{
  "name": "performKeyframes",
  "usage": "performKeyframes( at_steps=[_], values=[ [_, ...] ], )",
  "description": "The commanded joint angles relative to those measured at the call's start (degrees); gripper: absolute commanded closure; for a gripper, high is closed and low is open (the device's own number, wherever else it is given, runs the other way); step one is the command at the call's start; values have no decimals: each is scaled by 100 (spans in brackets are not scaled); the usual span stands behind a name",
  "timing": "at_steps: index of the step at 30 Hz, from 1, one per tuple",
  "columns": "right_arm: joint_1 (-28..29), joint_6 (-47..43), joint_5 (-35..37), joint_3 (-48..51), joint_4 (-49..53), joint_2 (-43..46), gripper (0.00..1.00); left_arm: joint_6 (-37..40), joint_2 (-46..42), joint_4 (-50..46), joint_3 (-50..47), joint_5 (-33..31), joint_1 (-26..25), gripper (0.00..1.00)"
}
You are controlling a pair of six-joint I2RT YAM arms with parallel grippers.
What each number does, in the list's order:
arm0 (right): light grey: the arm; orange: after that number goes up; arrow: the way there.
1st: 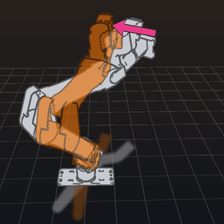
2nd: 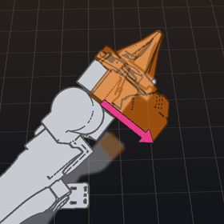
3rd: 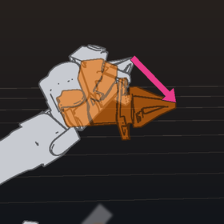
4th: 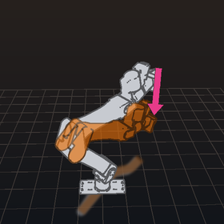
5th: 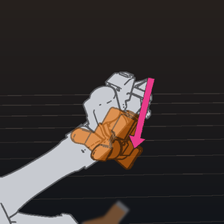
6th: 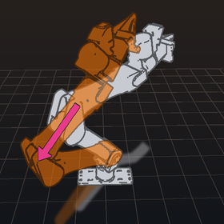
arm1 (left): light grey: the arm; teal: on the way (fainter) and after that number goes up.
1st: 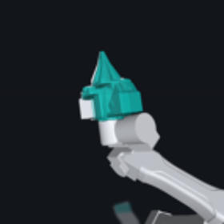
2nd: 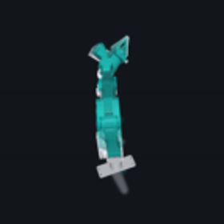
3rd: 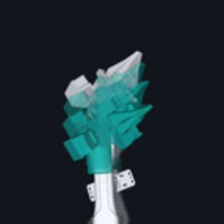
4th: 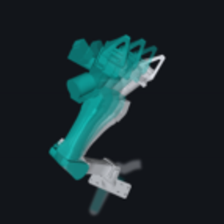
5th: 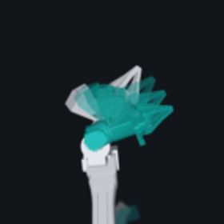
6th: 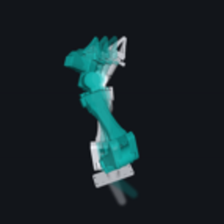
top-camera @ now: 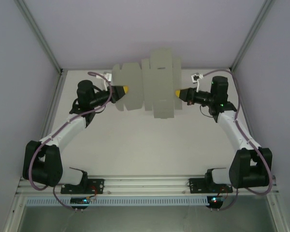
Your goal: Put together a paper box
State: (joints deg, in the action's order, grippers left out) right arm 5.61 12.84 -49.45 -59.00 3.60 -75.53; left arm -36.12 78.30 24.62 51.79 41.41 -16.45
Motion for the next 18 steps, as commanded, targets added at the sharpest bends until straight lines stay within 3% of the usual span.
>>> performKeyframes(
  at_steps=[1, 4, 6, 9, 11, 13, 15, 18],
  values=[
    [819, -1434, 2993, -656, 1860, -3, 100, -80, 7, 97, -153, -110, 15, 100],
    [1892, -2151, 6222, -1178, 2582, -403, 100, -170, 36, 93, -308, -203, 4, 100],
    [2254, -2332, 7457, -1447, 2775, -762, 100, -216, 89, 96, -383, -255, -25, 98],
    [2596, -2703, 8567, -1523, 2409, -1113, 100, -220, 231, -12, -454, -354, -98, 95],
    [2748, -3201, 8973, -1441, 1959, -1278, 100, -243, 342, -144, -535, -526, -141, 89],
    [2839, -3490, 8852, -1420, 1781, -1396, 100, -270, 479, -229, -657, -652, -153, 76],
    [2844, -3567, 8151, -1446, 1992, -1452, 100, -156, 633, -374, -805, -772, -146, 59],
    [2839, -3922, 7318, -1206, 1918, -1447, 100, 76, 836, -954, -869, -1135, -122, 47]
  ],
)
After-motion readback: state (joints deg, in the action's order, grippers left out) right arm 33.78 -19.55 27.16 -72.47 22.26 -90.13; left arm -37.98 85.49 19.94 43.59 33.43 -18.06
